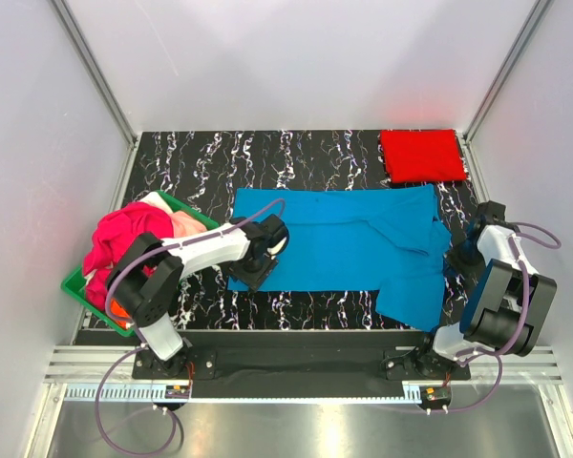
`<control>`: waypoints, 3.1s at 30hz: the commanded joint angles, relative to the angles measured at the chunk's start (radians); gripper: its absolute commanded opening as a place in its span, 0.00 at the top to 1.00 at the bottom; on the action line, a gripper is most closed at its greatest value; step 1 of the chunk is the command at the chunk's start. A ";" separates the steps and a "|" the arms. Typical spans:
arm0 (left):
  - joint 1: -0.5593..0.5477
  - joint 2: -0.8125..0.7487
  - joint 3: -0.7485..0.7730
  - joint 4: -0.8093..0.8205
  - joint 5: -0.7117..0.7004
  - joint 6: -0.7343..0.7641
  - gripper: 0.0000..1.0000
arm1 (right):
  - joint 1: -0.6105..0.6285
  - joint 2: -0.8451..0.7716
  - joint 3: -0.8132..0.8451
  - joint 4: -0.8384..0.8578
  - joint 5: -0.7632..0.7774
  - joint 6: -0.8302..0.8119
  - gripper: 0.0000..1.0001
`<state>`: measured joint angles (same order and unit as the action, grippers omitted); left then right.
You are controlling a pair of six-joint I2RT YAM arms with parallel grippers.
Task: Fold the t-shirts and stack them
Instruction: Fold the tshirt
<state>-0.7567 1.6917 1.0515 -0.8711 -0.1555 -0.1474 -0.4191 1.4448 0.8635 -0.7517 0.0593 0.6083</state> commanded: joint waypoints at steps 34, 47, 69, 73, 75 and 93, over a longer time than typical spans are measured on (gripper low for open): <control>0.065 0.059 0.255 -0.060 -0.102 0.009 1.00 | -0.004 -0.070 0.075 0.014 -0.116 -0.015 1.00; 0.197 0.216 0.442 -0.069 -0.102 0.052 1.00 | -0.004 0.091 0.221 0.034 -0.108 -0.008 1.00; 0.231 0.391 0.637 -0.103 -0.096 0.052 1.00 | 0.011 0.316 0.440 0.060 -0.232 0.022 0.86; 0.232 0.396 0.653 -0.114 -0.098 0.060 1.00 | 0.013 0.293 0.433 0.035 -0.227 0.042 0.72; 0.231 0.390 0.653 -0.117 -0.096 0.060 1.00 | 0.014 0.234 0.401 0.019 -0.190 0.059 0.70; 0.232 0.367 0.645 -0.114 -0.018 0.069 1.00 | 0.014 -0.081 -0.011 -0.029 -0.179 0.150 0.60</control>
<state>-0.5304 2.0899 1.6676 -0.9794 -0.2089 -0.0963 -0.4122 1.3903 0.8558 -0.7742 -0.1478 0.7307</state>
